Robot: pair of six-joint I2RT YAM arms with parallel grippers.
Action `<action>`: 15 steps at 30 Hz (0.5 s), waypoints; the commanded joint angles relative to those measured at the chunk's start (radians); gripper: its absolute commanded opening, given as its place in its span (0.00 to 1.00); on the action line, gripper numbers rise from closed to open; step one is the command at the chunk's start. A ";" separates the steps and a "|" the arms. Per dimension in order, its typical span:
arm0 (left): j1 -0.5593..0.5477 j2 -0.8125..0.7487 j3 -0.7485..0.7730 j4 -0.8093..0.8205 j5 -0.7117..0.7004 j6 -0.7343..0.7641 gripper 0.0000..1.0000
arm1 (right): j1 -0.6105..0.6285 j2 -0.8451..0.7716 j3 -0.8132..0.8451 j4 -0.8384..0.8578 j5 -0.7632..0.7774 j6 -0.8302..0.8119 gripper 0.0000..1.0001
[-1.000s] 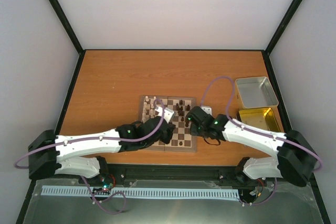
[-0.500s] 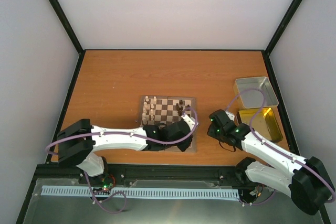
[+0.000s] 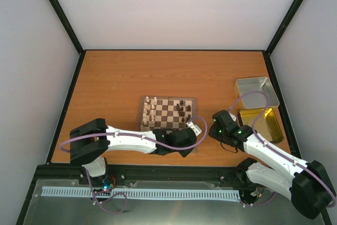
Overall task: Set up the chess pieces on the board
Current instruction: Pick up the chess piece from the chessboard.
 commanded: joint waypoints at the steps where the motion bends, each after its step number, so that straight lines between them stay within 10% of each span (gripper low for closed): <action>1: -0.013 0.013 0.042 -0.043 -0.030 0.023 0.05 | -0.010 -0.011 -0.011 0.020 0.001 0.010 0.08; 15: -0.015 -0.111 0.028 -0.018 -0.016 0.041 0.43 | -0.012 -0.054 0.010 0.036 -0.024 0.006 0.08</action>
